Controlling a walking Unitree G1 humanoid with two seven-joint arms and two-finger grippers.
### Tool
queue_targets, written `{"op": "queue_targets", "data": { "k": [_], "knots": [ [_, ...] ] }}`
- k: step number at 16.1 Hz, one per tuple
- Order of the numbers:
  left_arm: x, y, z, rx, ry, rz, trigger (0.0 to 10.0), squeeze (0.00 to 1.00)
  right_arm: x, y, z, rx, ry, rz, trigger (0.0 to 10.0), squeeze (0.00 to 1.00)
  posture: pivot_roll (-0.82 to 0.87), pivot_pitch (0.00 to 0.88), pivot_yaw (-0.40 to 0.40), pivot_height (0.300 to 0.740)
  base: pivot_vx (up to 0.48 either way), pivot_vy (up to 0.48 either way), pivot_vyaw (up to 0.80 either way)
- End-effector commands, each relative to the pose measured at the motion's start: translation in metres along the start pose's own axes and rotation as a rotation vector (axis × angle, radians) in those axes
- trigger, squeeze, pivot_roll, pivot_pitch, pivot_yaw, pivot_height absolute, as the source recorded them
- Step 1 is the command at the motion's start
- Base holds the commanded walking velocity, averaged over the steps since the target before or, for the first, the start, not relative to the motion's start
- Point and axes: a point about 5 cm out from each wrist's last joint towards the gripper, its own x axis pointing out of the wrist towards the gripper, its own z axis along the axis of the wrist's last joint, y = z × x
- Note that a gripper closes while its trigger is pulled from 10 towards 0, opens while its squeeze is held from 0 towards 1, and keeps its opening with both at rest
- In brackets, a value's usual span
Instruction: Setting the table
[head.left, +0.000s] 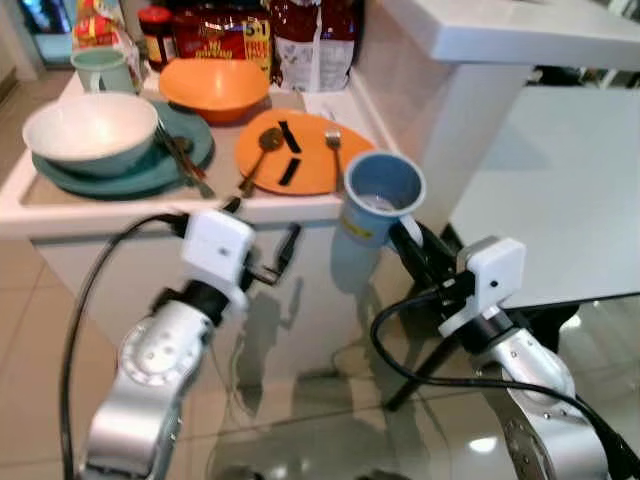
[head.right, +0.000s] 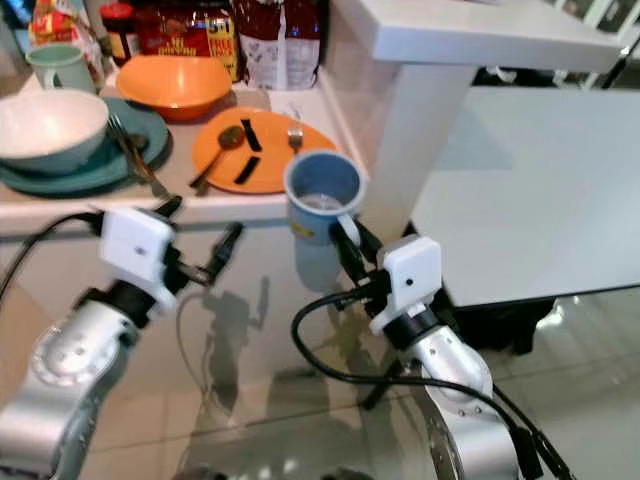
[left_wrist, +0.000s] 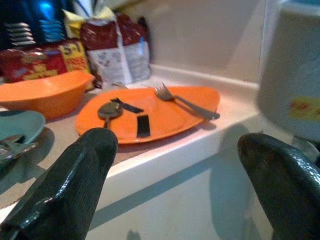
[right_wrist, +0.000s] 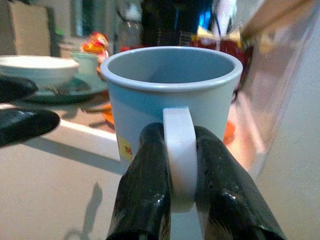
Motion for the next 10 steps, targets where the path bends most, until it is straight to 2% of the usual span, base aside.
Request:
{"op": "queue_targets", "data": {
  "k": [1, 3, 5, 7, 10],
  "knots": [
    [0.006, -0.006, 0.006, -0.017, -0.034, -0.012, 10.0, 0.00, -0.003, -0.009, 0.004, -0.008, -0.012, -0.042, 10.0, 0.00, 0.08, 0.033, -0.068, 0.740, 0.000, -0.420, 0.00],
    [0.011, -0.012, 0.002, 0.001, -0.014, -0.006, 10.0, 0.00, -0.004, -0.025, -0.002, 0.008, -0.009, -0.172, 10.0, 0.00, 0.10, 0.035, -0.077, 0.740, 0.000, -0.424, 0.00],
    [0.013, -0.017, 0.000, -0.006, 0.007, -0.036, 10.0, 0.00, -0.004, -0.027, -0.003, 0.012, -0.003, -0.185, 10.0, 0.00, 0.09, 0.038, -0.068, 0.740, 0.000, -0.403, 0.00],
    [0.018, -0.012, -0.006, 0.018, 0.025, -0.008, 10.0, 0.00, -0.005, -0.027, -0.001, 0.015, -0.003, -0.213, 10.0, 0.00, 0.06, 0.039, -0.059, 0.740, 0.000, -0.398, 0.00],
    [0.024, -0.010, -0.002, 0.025, 0.018, 0.028, 10.0, 0.00, -0.005, -0.034, 0.000, 0.041, -0.014, -0.273, 10.0, 0.00, 0.07, 0.046, -0.059, 0.740, 0.000, -0.425, 0.00]
  ]
}}
